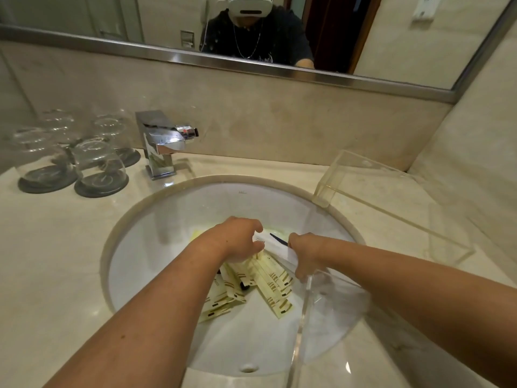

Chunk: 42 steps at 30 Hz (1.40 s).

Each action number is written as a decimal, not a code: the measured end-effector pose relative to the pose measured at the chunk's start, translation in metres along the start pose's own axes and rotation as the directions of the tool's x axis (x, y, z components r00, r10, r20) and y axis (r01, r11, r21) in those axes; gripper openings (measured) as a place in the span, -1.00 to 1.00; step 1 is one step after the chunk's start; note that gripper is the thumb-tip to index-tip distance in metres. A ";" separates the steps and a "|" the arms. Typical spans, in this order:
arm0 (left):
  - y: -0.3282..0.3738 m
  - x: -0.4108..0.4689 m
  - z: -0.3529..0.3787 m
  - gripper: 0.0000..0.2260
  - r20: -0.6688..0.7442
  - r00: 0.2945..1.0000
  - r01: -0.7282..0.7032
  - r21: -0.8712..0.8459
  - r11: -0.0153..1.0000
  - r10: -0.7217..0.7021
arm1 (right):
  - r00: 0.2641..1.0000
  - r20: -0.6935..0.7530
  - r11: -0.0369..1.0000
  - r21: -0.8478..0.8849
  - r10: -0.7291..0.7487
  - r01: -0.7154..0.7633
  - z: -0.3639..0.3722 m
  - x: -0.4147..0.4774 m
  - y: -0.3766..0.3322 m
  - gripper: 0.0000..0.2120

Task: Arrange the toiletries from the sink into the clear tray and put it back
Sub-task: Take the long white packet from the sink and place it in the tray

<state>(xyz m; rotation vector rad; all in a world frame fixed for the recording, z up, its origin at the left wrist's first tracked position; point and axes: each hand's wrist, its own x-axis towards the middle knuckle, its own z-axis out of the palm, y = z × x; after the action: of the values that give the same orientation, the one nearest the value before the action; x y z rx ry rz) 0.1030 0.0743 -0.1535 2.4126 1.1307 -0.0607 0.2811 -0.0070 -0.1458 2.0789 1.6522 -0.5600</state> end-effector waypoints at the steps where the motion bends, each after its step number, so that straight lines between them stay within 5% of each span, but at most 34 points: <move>1: 0.001 -0.001 -0.001 -0.55 -0.012 1.000 -0.014 0.002 1.000 0.014 | 1.000 -0.006 1.000 0.000 0.002 -0.002 -0.004 -0.003 0.001 -0.34; 7: 0.010 -0.008 -0.008 -0.48 -0.145 0.982 -0.117 0.037 0.992 0.121 | 0.997 -0.078 0.988 0.153 0.014 -0.002 -0.027 -0.025 0.014 -0.62; 14: 0.019 -0.017 -0.017 -0.36 -0.292 0.928 -0.198 0.144 0.970 0.233 | 0.946 -0.322 0.938 0.314 -0.040 0.147 -0.035 -0.068 0.033 -0.65; 25: 0.055 -0.072 -0.051 -0.63 -0.517 0.754 -0.382 0.157 0.911 0.405 | 0.840 -0.533 0.704 0.555 -0.108 0.443 -0.027 -0.155 0.073 -0.73; 31: 0.083 -0.107 -0.056 -0.74 -0.409 0.826 -0.439 -0.032 0.898 0.389 | 0.826 -0.541 0.648 0.574 -0.159 0.501 -0.011 -0.203 0.092 -0.71; 42: 0.131 -0.139 -0.054 -0.83 -0.040 0.899 -0.432 -0.251 0.866 0.437 | 0.799 -0.588 0.770 0.451 -0.123 0.450 0.041 -0.255 0.110 -0.81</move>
<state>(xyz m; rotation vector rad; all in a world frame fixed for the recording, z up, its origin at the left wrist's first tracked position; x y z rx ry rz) 0.0989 -0.0737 -0.0213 2.3633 0.5210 0.1984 0.3326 -0.2568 -0.0298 2.5812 2.4132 -0.6959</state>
